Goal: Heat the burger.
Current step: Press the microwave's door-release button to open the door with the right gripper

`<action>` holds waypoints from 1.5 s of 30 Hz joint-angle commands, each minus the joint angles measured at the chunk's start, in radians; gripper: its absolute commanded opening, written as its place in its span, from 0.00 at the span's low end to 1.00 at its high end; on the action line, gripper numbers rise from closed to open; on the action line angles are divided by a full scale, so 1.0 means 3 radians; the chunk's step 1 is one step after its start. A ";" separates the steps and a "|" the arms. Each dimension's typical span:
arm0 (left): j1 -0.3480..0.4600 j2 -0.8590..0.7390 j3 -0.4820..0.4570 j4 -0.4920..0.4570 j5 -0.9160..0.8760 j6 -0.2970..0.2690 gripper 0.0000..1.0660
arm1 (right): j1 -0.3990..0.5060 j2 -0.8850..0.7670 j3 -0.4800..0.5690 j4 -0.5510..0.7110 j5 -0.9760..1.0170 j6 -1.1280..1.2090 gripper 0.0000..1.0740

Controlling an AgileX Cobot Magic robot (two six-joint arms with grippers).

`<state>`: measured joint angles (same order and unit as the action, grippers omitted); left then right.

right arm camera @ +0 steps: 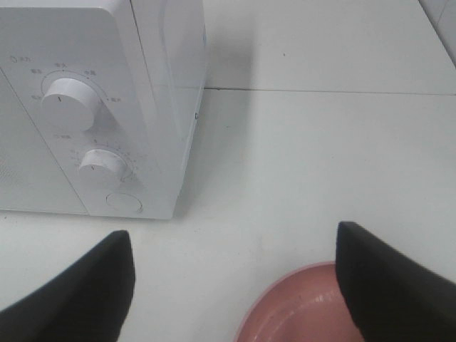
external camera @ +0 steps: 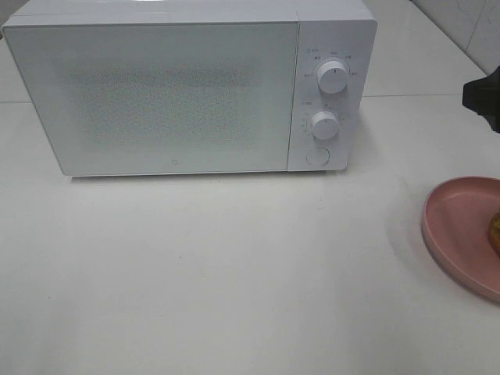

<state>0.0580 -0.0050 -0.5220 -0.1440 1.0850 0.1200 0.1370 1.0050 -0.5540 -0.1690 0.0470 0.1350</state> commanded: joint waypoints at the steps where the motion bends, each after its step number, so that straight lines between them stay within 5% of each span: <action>1: 0.0013 -0.0070 0.0013 -0.0003 -0.0040 0.0007 0.94 | 0.0003 0.0197 -0.0013 -0.0037 -0.0383 -0.0037 0.71; 13: 0.0013 -0.0070 0.0013 -0.0003 -0.0040 0.0007 0.94 | 0.0133 0.0763 0.0167 0.0287 -0.1517 -0.0283 0.71; 17: 0.0013 -0.0070 0.0013 -0.0003 -0.0040 0.0007 0.94 | 0.0267 0.0970 0.0293 0.0677 -0.1797 -0.0720 0.71; 25: 0.0013 -0.0070 0.0013 -0.0003 -0.0040 0.0007 0.94 | 0.0907 0.1577 0.0550 0.2263 -0.3263 -0.1880 0.71; 30: 0.0013 -0.0070 0.0013 -0.0003 -0.0040 0.0007 0.94 | 0.1313 0.1863 0.0550 0.2710 -0.3877 -0.2000 0.71; 45: 0.0013 -0.0070 0.0013 -0.0003 -0.0040 0.0007 0.94 | 0.1903 0.2400 0.0550 0.2823 -0.4197 -0.1153 0.65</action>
<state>0.0580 -0.0050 -0.5220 -0.1440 1.0850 0.1200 0.6980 1.7060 -0.3880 0.6820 -1.1850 -0.2780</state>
